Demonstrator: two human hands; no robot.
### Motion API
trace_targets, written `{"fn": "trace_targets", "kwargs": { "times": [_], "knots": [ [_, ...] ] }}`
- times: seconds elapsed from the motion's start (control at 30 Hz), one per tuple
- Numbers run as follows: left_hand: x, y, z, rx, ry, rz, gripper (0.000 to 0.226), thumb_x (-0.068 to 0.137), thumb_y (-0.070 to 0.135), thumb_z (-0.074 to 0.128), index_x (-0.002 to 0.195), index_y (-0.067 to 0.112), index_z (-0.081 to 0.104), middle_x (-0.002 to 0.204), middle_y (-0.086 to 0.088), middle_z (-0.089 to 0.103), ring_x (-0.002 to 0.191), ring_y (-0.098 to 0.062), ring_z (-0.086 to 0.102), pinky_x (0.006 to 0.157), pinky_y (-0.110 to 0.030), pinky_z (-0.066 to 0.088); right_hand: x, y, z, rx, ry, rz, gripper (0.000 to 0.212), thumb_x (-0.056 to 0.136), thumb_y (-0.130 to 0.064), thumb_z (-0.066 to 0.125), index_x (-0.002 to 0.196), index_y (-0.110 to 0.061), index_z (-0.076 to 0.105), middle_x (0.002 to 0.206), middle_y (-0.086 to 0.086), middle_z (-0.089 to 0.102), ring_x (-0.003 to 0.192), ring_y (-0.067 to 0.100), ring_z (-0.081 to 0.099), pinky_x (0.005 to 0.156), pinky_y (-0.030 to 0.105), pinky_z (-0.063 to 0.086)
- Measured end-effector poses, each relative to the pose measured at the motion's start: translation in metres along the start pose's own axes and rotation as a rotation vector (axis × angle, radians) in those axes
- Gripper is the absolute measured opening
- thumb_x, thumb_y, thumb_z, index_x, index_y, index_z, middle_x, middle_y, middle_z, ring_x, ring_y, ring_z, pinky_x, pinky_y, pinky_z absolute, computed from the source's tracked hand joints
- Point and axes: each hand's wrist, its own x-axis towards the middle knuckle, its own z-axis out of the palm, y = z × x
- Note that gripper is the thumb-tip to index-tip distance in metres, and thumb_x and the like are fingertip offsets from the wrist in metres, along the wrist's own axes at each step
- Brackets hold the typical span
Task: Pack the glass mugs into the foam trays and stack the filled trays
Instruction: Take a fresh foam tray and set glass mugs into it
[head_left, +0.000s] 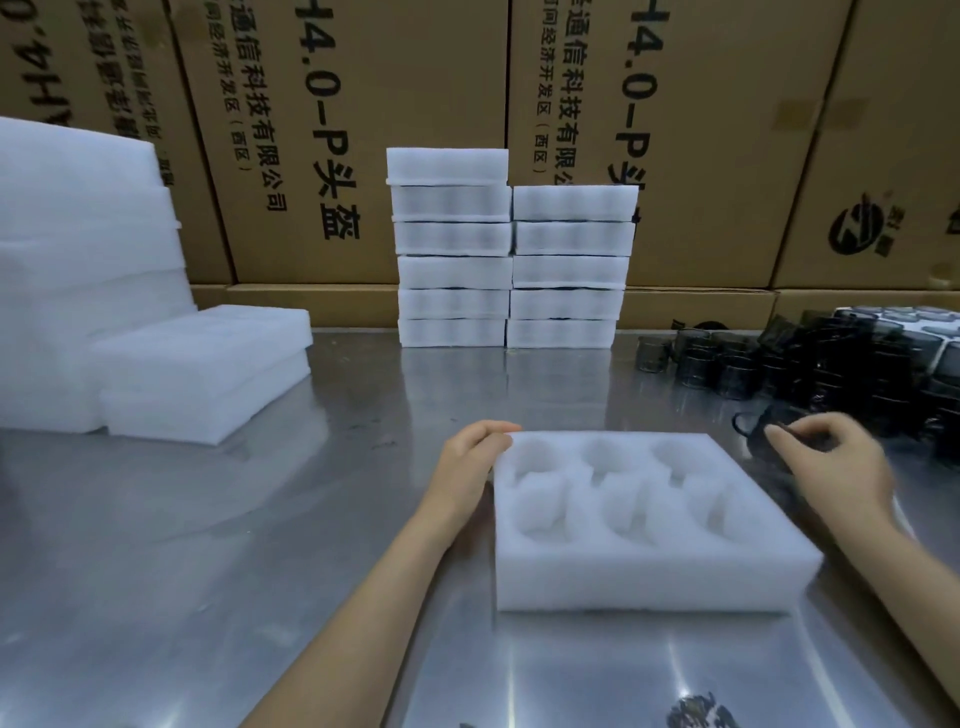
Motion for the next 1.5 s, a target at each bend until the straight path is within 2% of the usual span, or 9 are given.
{"fn": "trace_targets", "kwargs": {
  "times": [0.13, 0.3, 0.43, 0.57, 0.67, 0.77, 1.1, 1.33, 1.5],
  "knots": [
    [0.002, -0.002, -0.001, 0.0, 0.019, -0.006, 0.017, 0.092, 0.011, 0.052, 0.098, 0.013, 0.068, 0.095, -0.001, 0.067, 0.089, -0.014, 0.06, 0.077, -0.023, 0.046, -0.011, -0.039, -0.005, 0.232, 0.039, -0.06, 0.056, 0.075, -0.043, 0.076, 0.119, -0.022, 0.048, 0.107, -0.003, 0.053, 0.095, 0.019, 0.056, 0.077, 0.033, 0.043],
    [0.002, -0.002, -0.001, -0.021, 0.009, 0.001, 0.022, 0.094, 0.01, 0.047, 0.101, 0.008, 0.068, 0.094, -0.002, 0.067, 0.087, -0.014, 0.06, 0.067, -0.017, 0.047, -0.036, -0.097, 0.014, 0.2, -0.329, -0.338, 0.049, 0.072, -0.036, 0.079, 0.116, -0.023, 0.063, 0.111, 0.0, 0.063, 0.099, 0.014, 0.061, 0.087, 0.031, 0.05],
    [0.003, -0.002, -0.003, -0.029, -0.004, 0.003, 0.021, 0.094, 0.01, 0.048, 0.098, 0.01, 0.069, 0.092, 0.001, 0.067, 0.083, -0.011, 0.06, 0.067, -0.017, 0.047, -0.056, -0.126, 0.032, 0.221, -0.686, -0.414, 0.054, 0.078, -0.021, 0.076, 0.125, -0.033, 0.053, 0.118, -0.013, 0.06, 0.11, 0.006, 0.057, 0.096, 0.028, 0.045],
    [0.004, -0.003, -0.002, -0.025, -0.017, 0.025, 0.018, 0.094, 0.008, 0.049, 0.097, 0.009, 0.067, 0.094, -0.004, 0.067, 0.086, -0.013, 0.061, 0.074, -0.021, 0.048, -0.067, -0.136, 0.048, 0.181, -0.913, -0.431, 0.064, 0.085, -0.005, 0.067, 0.14, -0.02, 0.039, 0.134, -0.009, 0.05, 0.126, 0.008, 0.047, 0.109, 0.03, 0.036],
    [0.005, -0.003, 0.0, -0.027, -0.031, 0.034, 0.019, 0.094, 0.008, 0.049, 0.093, 0.012, 0.067, 0.09, 0.0, 0.068, 0.086, -0.013, 0.062, 0.076, -0.02, 0.047, -0.073, -0.136, 0.053, 0.18, -0.965, -0.438, 0.062, 0.087, -0.001, 0.063, 0.14, -0.022, 0.038, 0.138, -0.008, 0.047, 0.127, 0.005, 0.044, 0.108, 0.028, 0.037],
    [0.006, -0.003, 0.0, 0.019, -0.02, 0.078, 0.022, 0.094, 0.005, 0.046, 0.091, 0.011, 0.068, 0.088, 0.002, 0.067, 0.081, -0.004, 0.06, 0.068, -0.007, 0.045, -0.078, -0.135, 0.055, 0.183, -1.004, -0.451, 0.061, 0.088, 0.0, 0.061, 0.137, -0.03, 0.04, 0.136, -0.012, 0.047, 0.127, 0.001, 0.042, 0.104, 0.026, 0.041],
    [0.006, -0.002, 0.001, 0.106, -0.016, 0.105, 0.03, 0.096, 0.002, 0.039, 0.106, -0.004, 0.066, 0.1, -0.007, 0.065, 0.09, -0.012, 0.057, 0.067, -0.003, 0.041, -0.076, -0.127, 0.056, 0.178, -1.102, -0.436, 0.065, 0.086, -0.001, 0.064, 0.133, -0.038, 0.04, 0.138, -0.017, 0.046, 0.127, -0.004, 0.042, 0.107, 0.027, 0.039],
    [0.004, -0.002, 0.0, 0.165, -0.055, 0.111, 0.031, 0.099, 0.009, 0.036, 0.106, -0.003, 0.065, 0.106, -0.012, 0.066, 0.094, -0.012, 0.055, 0.069, -0.005, 0.039, -0.068, -0.133, 0.058, 0.077, -1.2, -0.427, 0.066, 0.089, -0.005, 0.062, 0.143, -0.029, 0.035, 0.14, -0.016, 0.045, 0.131, 0.0, 0.041, 0.111, 0.029, 0.033],
    [0.001, 0.002, -0.002, 0.118, -0.119, 0.05, 0.036, 0.102, 0.019, 0.033, 0.113, 0.006, 0.065, 0.114, -0.01, 0.067, 0.099, -0.015, 0.06, 0.079, -0.011, 0.043, -0.075, -0.129, 0.056, 0.11, -1.153, -0.4, 0.061, 0.091, -0.016, 0.06, 0.141, -0.04, 0.034, 0.149, -0.023, 0.031, 0.136, -0.004, 0.029, 0.113, 0.028, 0.028]
  ]
}}
